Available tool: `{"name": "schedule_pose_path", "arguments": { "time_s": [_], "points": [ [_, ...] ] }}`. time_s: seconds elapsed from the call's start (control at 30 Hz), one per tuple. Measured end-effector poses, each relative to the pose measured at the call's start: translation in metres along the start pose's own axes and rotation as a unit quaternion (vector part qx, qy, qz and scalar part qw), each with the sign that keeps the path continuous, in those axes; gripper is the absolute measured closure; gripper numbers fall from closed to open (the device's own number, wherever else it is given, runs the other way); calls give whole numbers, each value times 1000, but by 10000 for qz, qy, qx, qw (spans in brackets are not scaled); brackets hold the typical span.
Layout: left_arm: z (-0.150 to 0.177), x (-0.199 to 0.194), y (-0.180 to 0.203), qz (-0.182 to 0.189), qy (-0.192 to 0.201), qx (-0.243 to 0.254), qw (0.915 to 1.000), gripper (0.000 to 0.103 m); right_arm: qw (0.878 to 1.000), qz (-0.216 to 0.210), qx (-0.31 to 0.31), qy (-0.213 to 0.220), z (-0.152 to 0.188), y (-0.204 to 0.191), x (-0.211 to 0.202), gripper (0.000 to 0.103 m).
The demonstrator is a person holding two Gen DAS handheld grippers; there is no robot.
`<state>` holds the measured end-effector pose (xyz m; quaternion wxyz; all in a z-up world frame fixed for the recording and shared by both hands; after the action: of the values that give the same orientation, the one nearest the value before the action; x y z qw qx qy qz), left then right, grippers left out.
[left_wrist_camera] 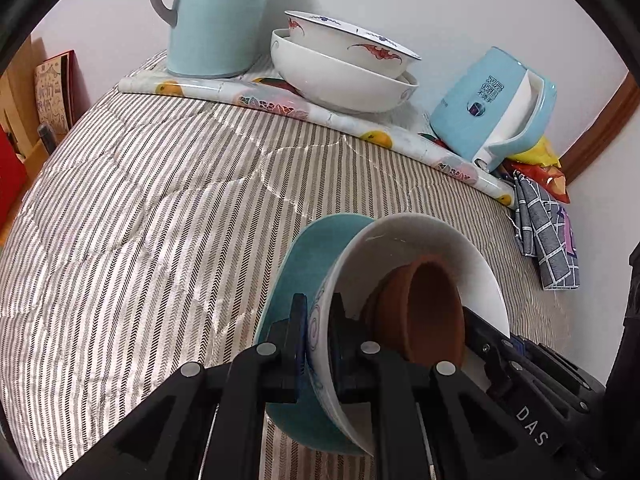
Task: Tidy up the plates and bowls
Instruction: 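Lower the white bowl onto the light-blue plate and open both grippers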
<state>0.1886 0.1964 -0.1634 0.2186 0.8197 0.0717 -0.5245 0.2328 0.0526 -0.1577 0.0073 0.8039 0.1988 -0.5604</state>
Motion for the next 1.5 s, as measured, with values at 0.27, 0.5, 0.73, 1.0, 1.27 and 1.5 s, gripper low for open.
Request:
{"name": "schedule_pose_path", "arguments": {
  "time_s": [0.27,0.5,0.73,1.0,1.27,1.5],
  "points": [
    [-2,2,0,-29,24,27,10000,92,10000,24,-37,26,-2,0,4,94],
    [-3,3,0,11,14,6,10000,92,10000,-54,-81,13,-2,0,5,93],
    [-3,2,-3,42,-12,-11,10000,89,9999,-106,-90,-97,-2,2,5,90],
    [0,0,-2,-43,-87,27,9999,88,9999,-60,-143,-72,2,0,0,88],
    [1,-8,1,-151,-58,119,9998,81,9999,16,-136,4,3,5,-8,80],
    [6,-16,3,-276,-49,145,9995,74,9998,-20,-188,15,8,8,-15,79]
  ]
}}
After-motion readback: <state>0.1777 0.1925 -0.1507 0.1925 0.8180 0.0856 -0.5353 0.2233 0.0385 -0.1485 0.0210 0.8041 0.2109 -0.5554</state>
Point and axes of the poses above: each gripper's, at about its wrist camera, not at the fingertips, and x roughly the way its jaws point, y to its right, z to its underside, the point moved 3 cm from there along x, roughly the way its jaws point, and after that the axes turned 7 degrees about -y, right-handed, at the moved point
